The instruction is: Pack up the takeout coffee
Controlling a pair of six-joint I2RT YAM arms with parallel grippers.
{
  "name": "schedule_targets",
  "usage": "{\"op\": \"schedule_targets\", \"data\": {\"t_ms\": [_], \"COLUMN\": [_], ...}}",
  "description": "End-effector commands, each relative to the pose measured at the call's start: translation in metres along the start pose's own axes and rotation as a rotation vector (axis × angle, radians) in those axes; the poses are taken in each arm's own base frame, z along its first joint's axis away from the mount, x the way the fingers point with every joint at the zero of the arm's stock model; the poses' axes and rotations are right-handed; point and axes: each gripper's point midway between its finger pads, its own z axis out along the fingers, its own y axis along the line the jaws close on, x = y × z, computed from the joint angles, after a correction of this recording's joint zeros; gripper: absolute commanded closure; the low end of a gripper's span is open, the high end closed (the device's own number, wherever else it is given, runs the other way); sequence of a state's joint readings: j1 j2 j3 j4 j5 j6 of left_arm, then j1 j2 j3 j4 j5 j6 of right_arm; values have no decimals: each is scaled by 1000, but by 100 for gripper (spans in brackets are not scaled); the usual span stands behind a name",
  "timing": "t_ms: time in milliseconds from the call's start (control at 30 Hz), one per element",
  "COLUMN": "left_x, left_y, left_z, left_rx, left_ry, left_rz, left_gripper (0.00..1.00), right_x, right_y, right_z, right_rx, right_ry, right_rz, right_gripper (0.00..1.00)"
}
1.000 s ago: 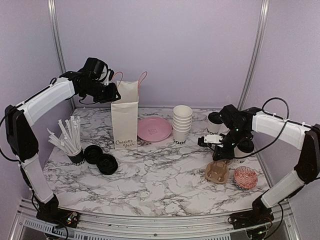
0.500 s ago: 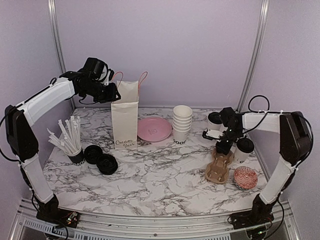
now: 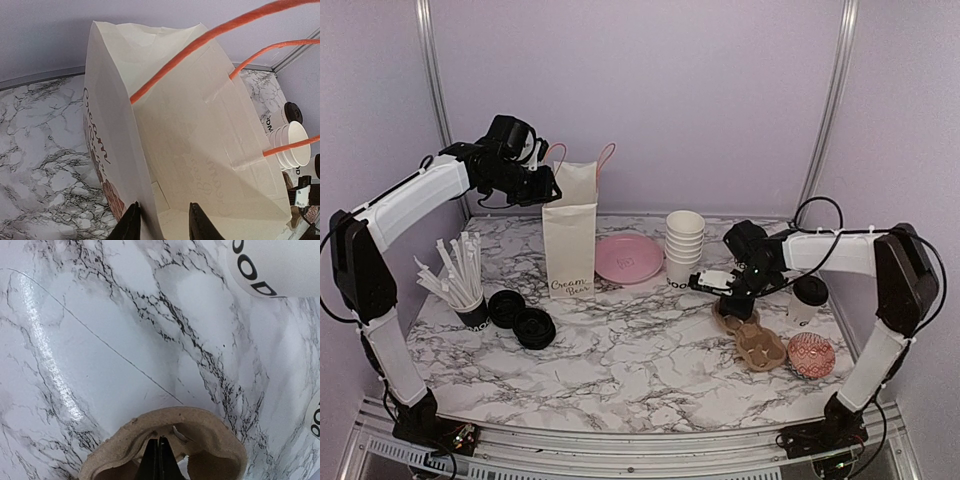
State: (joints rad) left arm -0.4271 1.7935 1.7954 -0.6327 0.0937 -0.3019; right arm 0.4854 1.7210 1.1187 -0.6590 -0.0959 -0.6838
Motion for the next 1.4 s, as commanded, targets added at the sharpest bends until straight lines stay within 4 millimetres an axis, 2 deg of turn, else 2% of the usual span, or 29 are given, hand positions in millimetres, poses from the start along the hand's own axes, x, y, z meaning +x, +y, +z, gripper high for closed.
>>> {"op": "schedule_targets", "data": {"t_ms": [0,67,133,200,267,367,567,633,900,1100,1200,1367], "left_x": [-2,-1,-1,-1,-1,0,0,0,2,3,3,4], "left_y": [-2,-2,-2,-3,-3,-3,-2,-1,2,1,2,8], "left_z": [-6,-6,-5,-5,-5,-5,-4,-4,-3,-2,-1,2], "left_rx": [10,12,13,13,13,14,11,8,-10,-7,-9,-32], "left_ry": [-8,-5,-4,-3,-4,-2,-2,-2,2,5,7,16], "left_rz": [16,15,15,15,13,11,11,9,6,8,12,10], "left_gripper": [66,66,66,66,66,66,66,66,66,66,66,66], "right_x": [-3,0,-2,-4,-3,10,49,54,49,50,50,47], "right_y": [11,14,16,19,16,9,13,17,30,30,30,33], "right_z": [-13,-17,-30,-42,-54,-64,-58,-55,-54,-46,-41,-36], "right_rx": [-22,-23,-20,-25,0,29,-78,-97,-179,-202,-205,-201], "right_ry": [-40,-41,-64,-82,-88,-59,18,35,18,40,53,74], "right_rz": [-22,-18,-2,28,74,162,331,346,348,352,341,309], "right_gripper": [100,99,93,77,56,44,41,41,43,44,50,51]}}
